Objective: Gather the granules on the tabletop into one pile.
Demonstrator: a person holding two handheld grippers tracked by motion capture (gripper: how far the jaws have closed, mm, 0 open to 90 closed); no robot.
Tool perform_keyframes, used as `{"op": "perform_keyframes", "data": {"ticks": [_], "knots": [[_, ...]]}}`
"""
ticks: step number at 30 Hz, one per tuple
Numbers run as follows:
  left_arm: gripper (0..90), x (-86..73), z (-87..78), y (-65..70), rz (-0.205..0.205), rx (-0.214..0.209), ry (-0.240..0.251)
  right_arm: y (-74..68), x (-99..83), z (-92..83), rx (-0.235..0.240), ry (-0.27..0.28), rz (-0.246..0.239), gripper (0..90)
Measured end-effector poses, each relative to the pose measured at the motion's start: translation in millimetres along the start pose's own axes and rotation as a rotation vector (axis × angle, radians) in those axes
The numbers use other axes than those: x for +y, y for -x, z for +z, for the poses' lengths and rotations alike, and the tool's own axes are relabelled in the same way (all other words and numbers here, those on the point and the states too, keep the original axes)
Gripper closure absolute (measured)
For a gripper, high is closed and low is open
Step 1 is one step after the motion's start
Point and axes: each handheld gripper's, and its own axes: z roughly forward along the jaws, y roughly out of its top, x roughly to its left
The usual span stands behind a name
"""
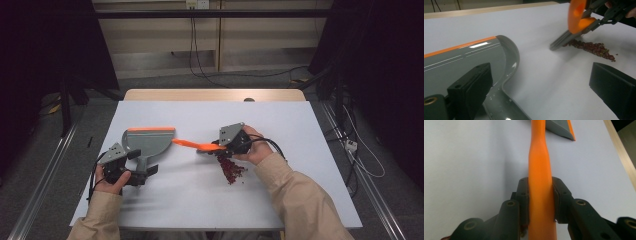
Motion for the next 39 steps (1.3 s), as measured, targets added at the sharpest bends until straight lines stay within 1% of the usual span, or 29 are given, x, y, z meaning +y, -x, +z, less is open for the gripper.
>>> {"op": "perform_keyframes", "data": {"ticks": [2, 4, 8, 10, 18, 20, 23, 26, 30, 32, 34, 35, 37, 39], "knots": [[4.7, -0.1, 0.3, 0.4, 0.001, 0.0, 0.001, -3.2, -2.1, -4.2, 0.008, -0.001, -0.007, 71.7], [4.7, -0.2, 0.9, 0.6, 0.0, 0.0, 0.001, -6.5, -3.9, -7.7, 0.023, 0.003, 0.0, 71.7], [4.7, -0.1, 1.2, 1.0, 0.005, 0.0, -0.005, -12.2, -4.0, -11.9, 0.036, 0.004, -0.004, 71.7], [4.7, 0.0, 1.2, 1.2, 0.004, 0.001, -0.005, -15.0, -3.9, -13.1, 0.037, 0.005, -0.013, 71.7], [4.7, 0.0, 1.6, 1.6, 0.005, 0.0, -0.005, -22.4, -3.0, -17.1, 0.054, 0.023, -0.006, 71.7], [4.7, 0.0, 1.4, 1.6, 0.005, 0.002, -0.005, -23.7, -2.4, -17.7, 0.06, 0.021, -0.014, 71.7], [4.7, 0.1, 1.3, 1.8, 0.002, 0.003, -0.002, -25.0, -1.4, -18.5, 0.068, 0.023, -0.01, 71.7], [4.7, 0.0, 1.3, 1.4, 0.004, 0.002, -0.004, -25.5, 0.4, -18.8, 0.053, 0.028, -0.009, 71.6], [4.7, 0.1, 1.2, 1.7, 0.005, 0.0, -0.002, -20.6, 0.6, -21.6, 0.029, 0.066, 0.045, 71.6], [4.7, 0.0, 1.1, 1.3, 0.004, 0.001, -0.003, -18.1, 0.4, -23.1, 0.015, 0.073, 0.072, 71.7], [4.7, 0.0, 1.4, 1.0, 0.005, 0.001, -0.005, -15.8, 0.3, -24.2, 0.001, 0.061, 0.087, 71.6], [4.7, 0.0, 1.4, 1.2, 0.005, 0.0, -0.005, -14.7, -0.3, -24.7, -0.007, 0.05, 0.085, 71.6], [4.7, 0.0, 1.5, 1.4, 0.005, 0.0, -0.004, -12.5, -3.0, -24.1, -0.022, 0.017, 0.086, 71.6], [4.7, 0.0, 1.8, 1.7, 0.005, -0.001, -0.004, -11.4, -7.4, -20.9, -0.021, -0.013, 0.106, 71.6]]}}
